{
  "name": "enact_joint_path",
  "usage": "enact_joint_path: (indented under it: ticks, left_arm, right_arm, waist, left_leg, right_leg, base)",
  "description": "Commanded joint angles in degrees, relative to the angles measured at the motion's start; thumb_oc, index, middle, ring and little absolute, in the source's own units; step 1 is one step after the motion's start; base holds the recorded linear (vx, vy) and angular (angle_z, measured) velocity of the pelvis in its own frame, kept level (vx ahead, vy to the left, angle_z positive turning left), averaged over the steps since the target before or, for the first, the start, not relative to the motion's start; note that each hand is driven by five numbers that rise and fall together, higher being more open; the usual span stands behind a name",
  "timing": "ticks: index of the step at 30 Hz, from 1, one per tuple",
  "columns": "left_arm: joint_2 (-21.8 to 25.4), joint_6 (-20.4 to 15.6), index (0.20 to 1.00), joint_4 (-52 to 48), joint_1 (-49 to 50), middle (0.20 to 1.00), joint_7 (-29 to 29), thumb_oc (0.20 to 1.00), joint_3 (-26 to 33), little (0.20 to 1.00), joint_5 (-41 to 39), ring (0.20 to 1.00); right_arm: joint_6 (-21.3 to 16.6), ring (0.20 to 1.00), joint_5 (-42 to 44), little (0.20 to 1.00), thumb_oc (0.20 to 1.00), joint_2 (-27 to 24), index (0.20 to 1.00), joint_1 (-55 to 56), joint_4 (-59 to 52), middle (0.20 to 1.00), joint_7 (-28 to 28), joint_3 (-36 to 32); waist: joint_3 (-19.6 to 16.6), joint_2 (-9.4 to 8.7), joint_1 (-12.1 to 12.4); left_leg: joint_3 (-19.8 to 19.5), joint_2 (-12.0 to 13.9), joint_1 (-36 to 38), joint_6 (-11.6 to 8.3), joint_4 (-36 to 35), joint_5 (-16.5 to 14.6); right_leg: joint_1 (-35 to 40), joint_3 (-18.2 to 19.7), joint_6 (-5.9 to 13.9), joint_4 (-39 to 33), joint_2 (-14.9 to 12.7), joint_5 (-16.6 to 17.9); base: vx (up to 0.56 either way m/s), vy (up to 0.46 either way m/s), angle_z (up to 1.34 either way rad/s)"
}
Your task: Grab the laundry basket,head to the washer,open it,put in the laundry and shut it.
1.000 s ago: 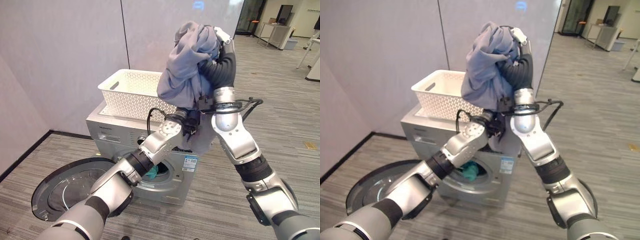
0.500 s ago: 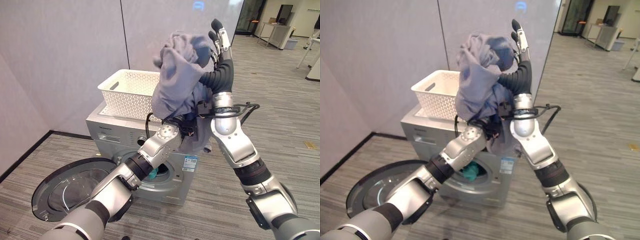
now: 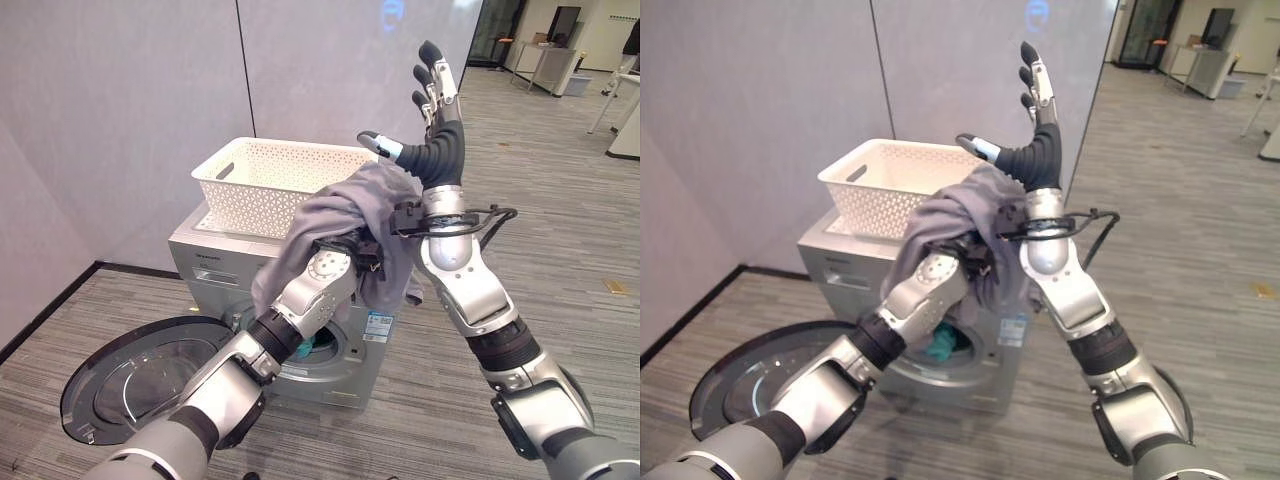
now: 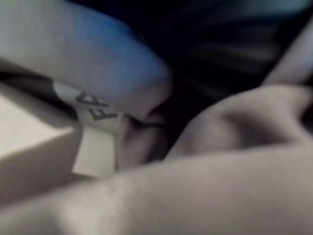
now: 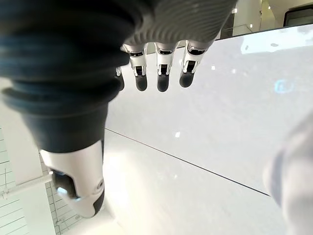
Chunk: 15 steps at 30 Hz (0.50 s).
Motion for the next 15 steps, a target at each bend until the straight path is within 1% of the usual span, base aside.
enact_joint_path:
  ticks: [1,2,3,6,8,9,10,13,15]
  left_arm:
    - [3.4,-5.2,0.2,-2.37,-4.67,0.2,0.71,0.2,5.32,0.2,5.44,0.2]
    - [4.47,-5.21,0.2,-3.72,-3.63,0.2,0.75,0.2,6.12,0.2,6.35,0.2]
    - [4.47,-5.15,0.2,-3.84,-3.53,0.2,0.79,0.2,6.05,0.2,6.38,0.2]
    - [7.55,-5.33,0.2,-9.03,0.25,0.2,0.74,0.2,9.24,0.2,8.44,0.2]
    - [9.3,-5.57,0.2,-13.1,3.52,0.2,0.19,0.2,11.47,0.2,9.85,0.2]
    - [11.27,-5.71,0.2,-17.48,7.55,0.2,-0.66,0.2,14.16,0.2,11.37,0.2]
    - [11.26,-5.61,0.2,-17.66,7.74,0.2,-0.61,0.2,14.12,0.2,11.41,0.2]
    - [13.54,-6.31,0.2,-24.6,14.44,0.2,-2.64,0.2,18.0,0.2,13.49,0.2]
    - [14.39,-6.79,0.2,-29.29,20.21,0.2,-3.56,0.2,20.06,0.2,14.42,0.2]
  right_arm:
    - [-4.19,1.0,-0.29,1.0,1.0,0.73,1.0,-0.81,-1.44,1.0,-2.75,-7.84]
    - [-4.2,1.0,-1.39,1.0,1.0,0.34,1.0,0.86,-2.1,1.0,-3.89,-10.2]
    - [-4.13,1.0,-1.44,1.0,1.0,0.37,1.0,1.0,-2.25,1.0,-3.89,-10.28]
    - [-3.21,1.0,-6.23,1.0,1.0,-2.14,1.0,6.11,-3.26,1.0,-7.31,-18.21]
    - [-1.83,1.0,-10.39,1.0,1.0,-4.08,1.0,9.71,-3.44,1.0,-10.07,-23.34]
    - [-0.31,1.0,-14.21,1.0,1.0,-5.99,1.0,13.4,-3.36,1.0,-12.18,-28.34]
    - [-0.25,1.0,-14.24,1.0,1.0,-5.93,1.0,13.58,-3.49,1.0,-12.16,-28.37]
    - [3.14,1.0,-21.57,1.0,1.0,-9.0,1.0,19.97,-1.16,1.0,-15.33,-34.12]
    - [4.75,1.0,-24.27,1.0,1.0,-9.51,1.0,24.96,0.34,1.0,-16.72,-36.97]
  waist:
    - [0.22,-1.5,0.27]
    - [0.28,-1.48,0.32]
    - [0.22,-1.43,0.34]
    - [0.47,-0.74,0.26]
    - [0.43,-0.28,0.22]
    - [0.64,0.04,0.29]
    - [0.5,0.05,0.33]
    - [0.89,0.24,0.73]
    - [1.23,0.27,1.12]
  left_leg:
    - [2.24,1.03,-4.33,-3.18,-3.49,5.47]
    - [2.31,0.85,-4.12,-3.25,-3.4,5.15]
    - [2.29,0.89,-4.2,-3.15,-3.51,5.36]
    - [2.26,0.53,-4.35,-3.02,-3.63,5.18]
    - [2.18,0.3,-4.49,-2.96,-3.78,5.05]
    - [2.24,0.02,-4.5,-2.89,-3.84,4.78]
    - [2.24,0.04,-4.55,-2.88,-3.86,4.81]
    - [2.05,-0.55,-4.56,-2.91,-3.73,4.17]
    - [1.96,-0.85,-4.65,-2.73,-3.71,3.96]
  right_leg:
    - [2.79,3.25,-3.33,-4.71,1.93,-4.59]
    - [3.02,3.23,-3.27,-4.73,1.71,-4.77]
    - [2.93,3.18,-3.24,-4.78,1.78,-4.61]
    - [2.85,2.92,-3.0,-4.89,1.35,-4.38]
    - [2.83,2.86,-2.82,-5.18,1.22,-4.28]
    - [2.8,2.83,-2.56,-5.4,1.07,-4.2]
    - [2.75,2.84,-2.56,-5.43,1.1,-4.15]
    - [2.85,2.85,-2.24,-5.9,0.78,-4.14]
    - [2.83,2.84,-2.09,-6.09,0.62,-4.1]
  base:
    - [0.04,-0.013,0.0]
    - [0.0,0.0,0.0]
    - [0.0,0.0,0.0]
    - [0.01,0.0,0.0]
    - [0.04,-0.001,0.02]
    - [0.03,-0.002,0.01]
    - [0.05,-0.011,-0.04]
    - [0.02,-0.002,-0.03]
    - [0.02,-0.008,-0.02]
